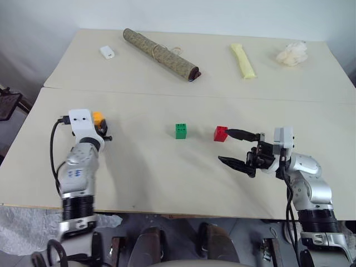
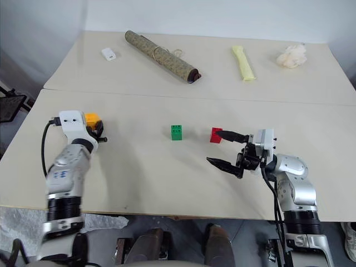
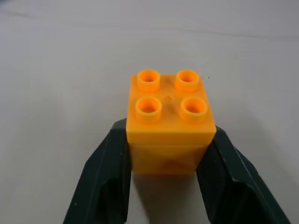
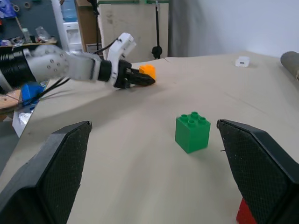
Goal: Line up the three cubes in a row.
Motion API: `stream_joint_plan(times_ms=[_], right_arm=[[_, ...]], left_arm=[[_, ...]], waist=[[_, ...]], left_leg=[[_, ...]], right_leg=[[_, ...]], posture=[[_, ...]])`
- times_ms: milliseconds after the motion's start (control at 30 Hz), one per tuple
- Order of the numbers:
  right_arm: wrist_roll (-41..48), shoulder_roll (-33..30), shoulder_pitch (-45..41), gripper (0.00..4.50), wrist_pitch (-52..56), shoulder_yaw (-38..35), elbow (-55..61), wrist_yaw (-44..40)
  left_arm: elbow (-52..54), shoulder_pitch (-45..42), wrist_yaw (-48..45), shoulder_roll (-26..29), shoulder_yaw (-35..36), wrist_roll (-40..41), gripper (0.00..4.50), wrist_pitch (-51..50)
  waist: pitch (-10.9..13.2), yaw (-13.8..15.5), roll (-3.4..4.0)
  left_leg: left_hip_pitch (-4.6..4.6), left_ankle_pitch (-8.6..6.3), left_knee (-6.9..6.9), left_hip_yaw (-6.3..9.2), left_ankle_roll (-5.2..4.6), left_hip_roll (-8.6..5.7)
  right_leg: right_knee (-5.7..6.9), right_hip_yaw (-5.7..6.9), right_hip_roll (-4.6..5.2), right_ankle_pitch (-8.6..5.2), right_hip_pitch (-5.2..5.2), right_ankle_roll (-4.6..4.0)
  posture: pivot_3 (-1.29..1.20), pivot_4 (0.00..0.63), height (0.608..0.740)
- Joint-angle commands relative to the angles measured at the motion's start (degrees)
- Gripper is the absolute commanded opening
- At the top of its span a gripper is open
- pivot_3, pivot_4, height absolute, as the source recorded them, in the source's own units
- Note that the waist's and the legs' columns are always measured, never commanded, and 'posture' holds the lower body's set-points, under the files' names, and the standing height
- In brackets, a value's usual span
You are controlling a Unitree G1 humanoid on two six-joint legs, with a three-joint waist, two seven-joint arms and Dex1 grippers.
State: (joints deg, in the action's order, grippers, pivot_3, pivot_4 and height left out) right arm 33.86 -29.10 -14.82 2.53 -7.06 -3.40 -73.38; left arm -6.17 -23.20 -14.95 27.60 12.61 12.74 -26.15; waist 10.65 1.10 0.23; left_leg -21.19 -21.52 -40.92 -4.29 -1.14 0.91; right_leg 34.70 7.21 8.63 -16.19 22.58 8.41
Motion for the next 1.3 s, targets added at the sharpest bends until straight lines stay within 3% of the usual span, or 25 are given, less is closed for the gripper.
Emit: stream_joint_plan(times_ms=[33, 167, 233, 333, 533, 733, 1033, 1067, 1300], right_arm=[[0.95, -1.27, 1.24, 4.50, -0.31, -2.26, 2.99, 0.78], [1.19, -2.69, 2.89, 4.50, -0.15, -3.31, 3.47, 0.93], [1.23, -3.31, 3.42, 4.50, -0.18, -4.17, 3.81, 1.50], [1.07, -3.50, 4.34, 4.50, -0.38, -5.18, 5.05, 2.78], [1.55, -3.77, 8.56, 4.50, -0.06, -7.08, 9.13, 5.09], [2.19, -4.03, 13.23, 4.50, 0.23, -8.65, 13.06, 7.18], [2.57, -4.43, 14.62, 4.50, 0.40, -8.94, 14.38, 8.23], [2.58, -4.45, 14.56, 4.50, 0.39, -8.85, 14.28, 8.15], [2.32, -4.69, 12.21, 4.50, 0.97, -7.80, 12.75, 7.07]], left_arm=[[-3.35, -1.29, -17.62, 6.41, -1.80, 2.04, 1.56, 9.86], [-15.76, -8.34, -34.63, 10.37, -4.97, 1.89, 1.56, 22.96], [-26.24, -15.29, -48.94, 9.53, -8.66, 1.52, 1.56, 32.94], [-42.49, -25.33, -59.32, 6.26, -13.08, -2.15, 1.56, 42.48], [-61.04, -34.52, -58.00, 1.21, -16.34, -9.34, 1.56, 52.63], [-67.20, -36.91, -54.85, -0.17, -16.82, -13.60, 1.56, 53.95], [-67.50, -37.42, -54.80, -0.15, -12.53, -11.64, 4.31, 52.78], [-67.25, -37.18, -55.18, -0.44, -11.90, -11.14, 4.48, 52.86], [-66.62, -35.96, -56.31, -1.78, -10.02, -10.72, 4.48, 53.45]], waist=[[0.01, 0.11, 0.01], [0.01, 0.31, 0.02], [0.01, 0.56, 0.01], [0.01, 0.45, 0.01], [0.03, -1.00, -0.01], [0.04, -1.14, -0.04], [0.04, -1.14, -0.05], [0.04, -1.14, -0.05], [0.04, -1.05, -0.05]], left_leg=[[-0.01, 0.00, 0.00, -0.01, 0.00, 0.00], [0.00, 0.00, -0.02, 0.00, 0.01, 0.01], [-0.01, 0.00, -0.02, -0.01, 0.01, -0.01], [-0.05, 0.00, -0.03, -0.06, 0.00, -0.06], [-0.03, 0.00, 0.26, -0.26, -0.03, -0.03], [-0.02, 0.01, 0.29, -0.28, -0.05, -0.02], [-0.02, 0.02, 0.19, -0.26, -0.05, 0.00], [-0.03, 0.02, 0.19, -0.26, -0.05, -0.01], [-0.07, 0.00, 0.07, -0.24, -0.07, -0.01]], right_leg=[[-0.02, -0.01, 0.00, 0.00, 0.01, 0.00], [-0.03, 0.02, -0.01, 0.00, -0.01, 0.00], [-0.03, 0.03, -0.01, 0.00, -0.01, 0.00], [-0.05, 0.08, -0.02, 0.00, -0.03, 0.01], [-0.11, 0.05, -0.05, 0.00, 0.13, 0.03], [-0.09, 0.04, -0.01, 0.00, 0.15, 0.03], [-0.02, 0.02, -0.01, 0.00, 0.15, 0.04], [-0.02, 0.02, 0.00, 0.00, 0.15, 0.04], [0.00, 0.03, 0.00, 0.00, 0.15, 0.04]], posture=[[0.00, 0.150, 0.740], [0.00, 0.150, 0.740], [0.00, 0.150, 0.740], [0.00, 0.150, 0.740], [0.00, 0.150, 0.740], [0.00, 0.150, 0.740], [0.00, 0.150, 0.740], [0.00, 0.150, 0.740], [0.00, 0.150, 0.740]])
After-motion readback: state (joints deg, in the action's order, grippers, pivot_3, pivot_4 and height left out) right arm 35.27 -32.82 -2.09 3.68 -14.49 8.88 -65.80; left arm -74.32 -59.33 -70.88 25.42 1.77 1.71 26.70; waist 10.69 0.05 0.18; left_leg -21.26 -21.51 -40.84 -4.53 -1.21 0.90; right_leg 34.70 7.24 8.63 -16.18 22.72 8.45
